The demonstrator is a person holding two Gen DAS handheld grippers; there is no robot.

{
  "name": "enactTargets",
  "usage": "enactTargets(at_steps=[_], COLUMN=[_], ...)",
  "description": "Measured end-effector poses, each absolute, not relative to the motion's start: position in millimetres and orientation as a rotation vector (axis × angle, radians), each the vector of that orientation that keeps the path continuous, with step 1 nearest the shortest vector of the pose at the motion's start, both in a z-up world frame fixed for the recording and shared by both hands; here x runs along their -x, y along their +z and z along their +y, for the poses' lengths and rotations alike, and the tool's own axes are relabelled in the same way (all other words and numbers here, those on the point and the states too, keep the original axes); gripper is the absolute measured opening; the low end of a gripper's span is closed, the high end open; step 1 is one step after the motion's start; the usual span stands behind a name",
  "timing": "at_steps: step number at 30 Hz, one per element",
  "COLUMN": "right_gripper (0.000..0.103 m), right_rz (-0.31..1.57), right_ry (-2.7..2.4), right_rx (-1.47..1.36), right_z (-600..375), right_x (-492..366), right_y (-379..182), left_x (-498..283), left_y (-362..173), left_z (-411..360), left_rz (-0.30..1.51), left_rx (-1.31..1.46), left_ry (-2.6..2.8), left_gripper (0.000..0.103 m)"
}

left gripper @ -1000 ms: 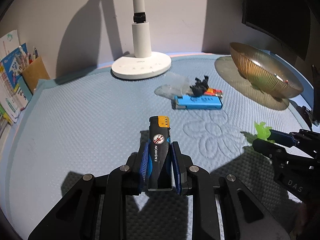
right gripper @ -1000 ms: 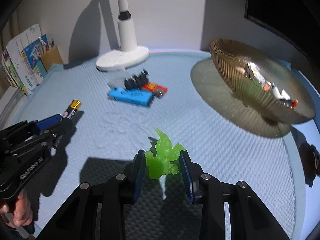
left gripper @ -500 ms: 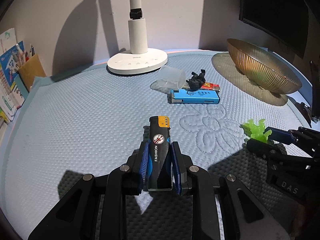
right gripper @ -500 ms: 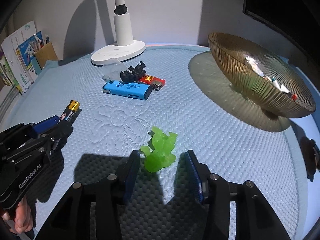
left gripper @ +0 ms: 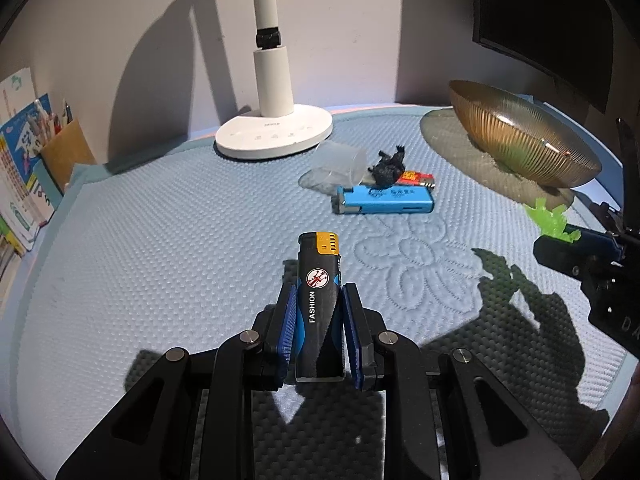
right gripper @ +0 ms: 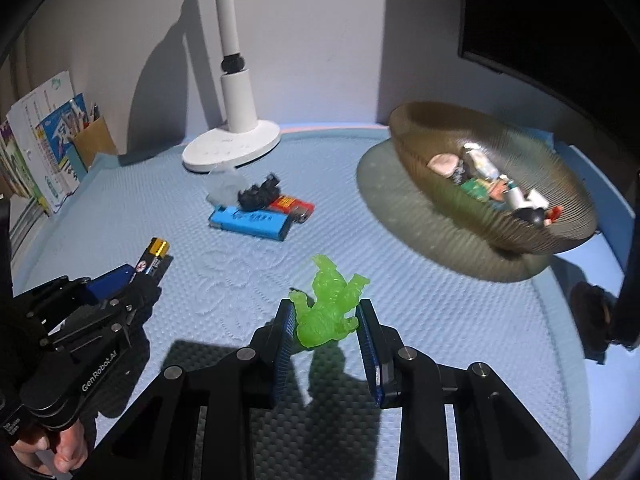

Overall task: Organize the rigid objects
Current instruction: 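Carry both held items into the amber bowl and open both tools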

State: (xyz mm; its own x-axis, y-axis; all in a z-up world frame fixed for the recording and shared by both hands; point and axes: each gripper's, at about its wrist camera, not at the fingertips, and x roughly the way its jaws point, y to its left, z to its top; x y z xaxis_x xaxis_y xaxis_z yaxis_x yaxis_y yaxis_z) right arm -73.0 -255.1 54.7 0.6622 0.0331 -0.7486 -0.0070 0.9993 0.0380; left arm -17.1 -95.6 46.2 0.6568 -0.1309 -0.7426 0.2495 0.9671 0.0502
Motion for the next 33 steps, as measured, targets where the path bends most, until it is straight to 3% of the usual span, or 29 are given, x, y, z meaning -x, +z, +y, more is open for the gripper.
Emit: enactTargets(at_steps=[19,33], right_gripper=[0.03,0.03], right_rz=[0.817,0.756], right_ry=[-0.159,-0.281], right_rx=[-0.059,-0.036], right_z=[-316,-364], right_x=[77,24], right_y=[102,130], left_x=[15,-68], left_y=[110,146], left_z=[-152,-264], left_rz=[0.711,0.669], left_rx=[-0.185,-0.21], left_ry=[-0.304,-0.533], left_gripper=[0.02,0.02])
